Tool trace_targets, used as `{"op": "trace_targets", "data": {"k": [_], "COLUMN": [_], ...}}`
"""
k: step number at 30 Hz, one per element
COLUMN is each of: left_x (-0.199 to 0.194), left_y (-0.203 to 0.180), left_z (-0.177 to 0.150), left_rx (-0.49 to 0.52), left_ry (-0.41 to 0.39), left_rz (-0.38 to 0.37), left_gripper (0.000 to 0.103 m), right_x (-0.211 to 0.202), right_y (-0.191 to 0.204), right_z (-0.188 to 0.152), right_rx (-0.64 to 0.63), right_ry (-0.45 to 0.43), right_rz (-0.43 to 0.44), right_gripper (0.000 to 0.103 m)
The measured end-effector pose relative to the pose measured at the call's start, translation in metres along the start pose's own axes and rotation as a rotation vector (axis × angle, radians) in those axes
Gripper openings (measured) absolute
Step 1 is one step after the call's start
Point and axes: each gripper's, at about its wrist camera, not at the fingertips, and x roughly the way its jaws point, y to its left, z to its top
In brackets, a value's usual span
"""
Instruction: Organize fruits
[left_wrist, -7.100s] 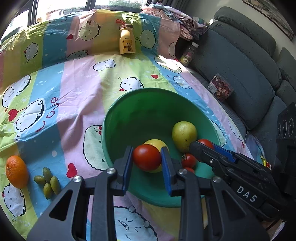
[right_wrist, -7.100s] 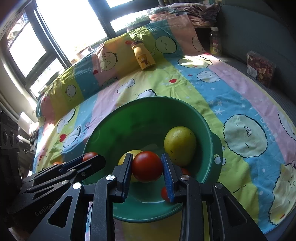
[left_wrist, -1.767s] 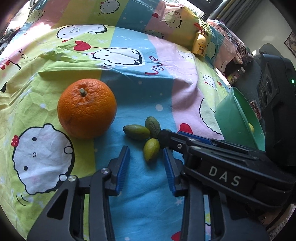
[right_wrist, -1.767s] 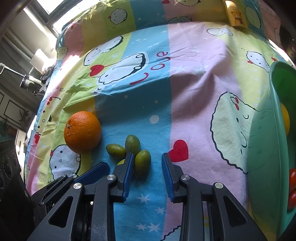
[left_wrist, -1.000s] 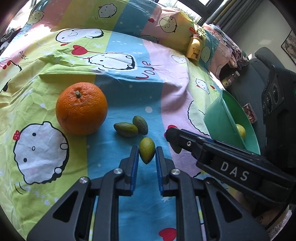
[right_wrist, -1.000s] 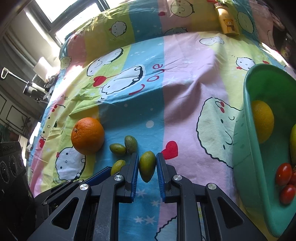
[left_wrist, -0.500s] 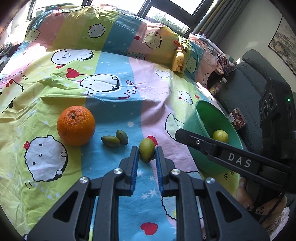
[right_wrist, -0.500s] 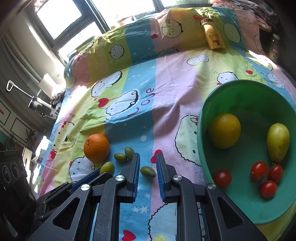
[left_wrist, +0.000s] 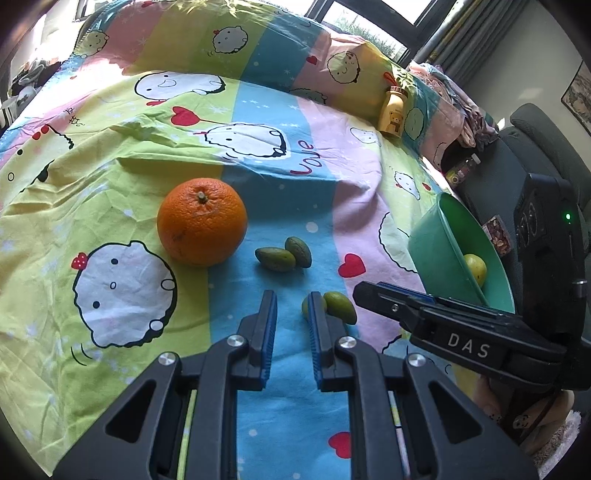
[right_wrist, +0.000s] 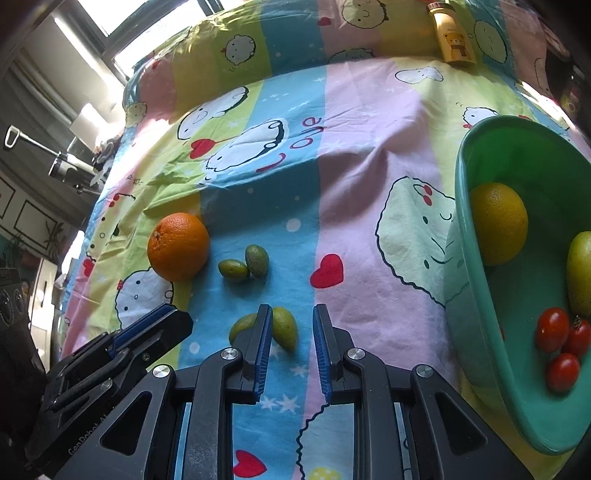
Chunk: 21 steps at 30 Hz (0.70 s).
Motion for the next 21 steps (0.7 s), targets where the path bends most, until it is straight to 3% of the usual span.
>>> {"op": "trace_targets", "data": {"k": [5,9,13,21], "left_x": [0.014,0.019,0.018,0.012], "left_y": [-0.003,0.003,0.009,0.025], "left_z": [-0.004,-0.006,-0.005,-0.004], "left_rx": [-0.003,-0.007,-0.026,-0.055], "left_ry": [0.051,0.085,0.088,0.077], "left_rz": [-0.065,-0.015,-0.042,0.002], "left_gripper": [0.017,0.023,0.028,0.043], "right_x": [0.009,0.013,0.014,0.020], "right_y": [0.005,0.004,0.008,0.015], "right_z": [0.001,0.001,0.000,-0.002], "right_rx": [-0.003,0.000,-0.018,-0.047], "right_ry": [0.024,0.042,0.041,0.051], "right_rz": [-0.013,-0.014,-0.023,-0.046], "right_gripper": [0.024,0.024,0.025,0.026]}}
